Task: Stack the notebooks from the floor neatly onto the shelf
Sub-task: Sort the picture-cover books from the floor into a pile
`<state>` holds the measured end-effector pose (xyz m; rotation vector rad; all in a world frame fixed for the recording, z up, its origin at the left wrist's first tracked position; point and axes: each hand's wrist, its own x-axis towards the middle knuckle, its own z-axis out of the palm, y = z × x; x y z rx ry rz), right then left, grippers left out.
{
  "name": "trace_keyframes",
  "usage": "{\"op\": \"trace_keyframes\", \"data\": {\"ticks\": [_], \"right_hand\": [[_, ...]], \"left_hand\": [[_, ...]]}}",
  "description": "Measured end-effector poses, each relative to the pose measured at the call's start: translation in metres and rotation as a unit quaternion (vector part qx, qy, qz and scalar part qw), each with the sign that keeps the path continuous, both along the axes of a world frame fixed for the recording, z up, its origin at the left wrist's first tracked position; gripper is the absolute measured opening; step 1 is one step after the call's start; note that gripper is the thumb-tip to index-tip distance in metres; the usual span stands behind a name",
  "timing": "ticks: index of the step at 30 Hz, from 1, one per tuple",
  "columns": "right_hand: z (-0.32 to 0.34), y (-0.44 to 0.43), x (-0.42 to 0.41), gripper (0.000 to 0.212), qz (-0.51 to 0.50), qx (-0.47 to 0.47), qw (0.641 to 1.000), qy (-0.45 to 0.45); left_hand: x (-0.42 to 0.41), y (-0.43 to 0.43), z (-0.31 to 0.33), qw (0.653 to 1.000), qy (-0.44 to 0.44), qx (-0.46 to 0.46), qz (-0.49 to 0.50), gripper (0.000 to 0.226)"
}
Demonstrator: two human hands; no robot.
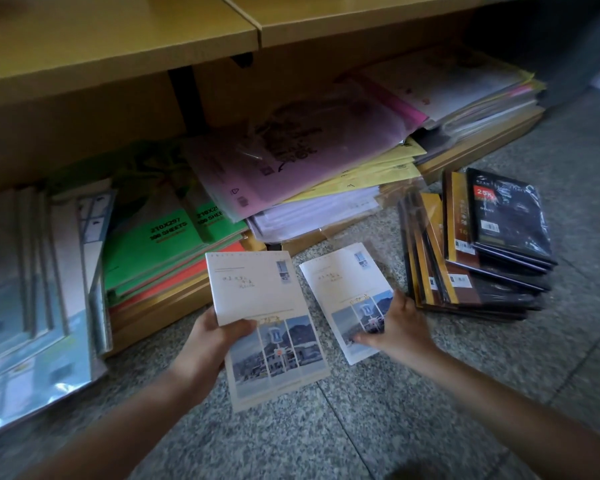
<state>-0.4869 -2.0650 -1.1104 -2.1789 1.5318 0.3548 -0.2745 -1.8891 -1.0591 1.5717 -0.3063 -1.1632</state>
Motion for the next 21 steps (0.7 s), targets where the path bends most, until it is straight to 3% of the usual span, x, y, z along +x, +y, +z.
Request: {"op": "trace_keyframes", "data": {"ticks": [6, 12, 21], "right_hand": [[-0.002, -0.012, 0.004, 0.130, -0.049, -0.010, 0.999, 0.004], [0.003, -0.024, 0.008, 0.095, -0.071, -0.034, 0.997, -0.015], [0.004, -0.019, 0.006, 0.090, -0.034, -0.078, 0.996, 0.028]], "left_hand": [[0.002, -0.004, -0.002, 1.000, -0.027, -0.001, 0.000, 0.031], [-0.003, -0.001, -0.010, 1.000, -0.016, 0.009, 0.008, 0.037], [-0.003, 0.003, -0.010, 1.000, -0.026, 0.007, -0.014, 0.037]]}}
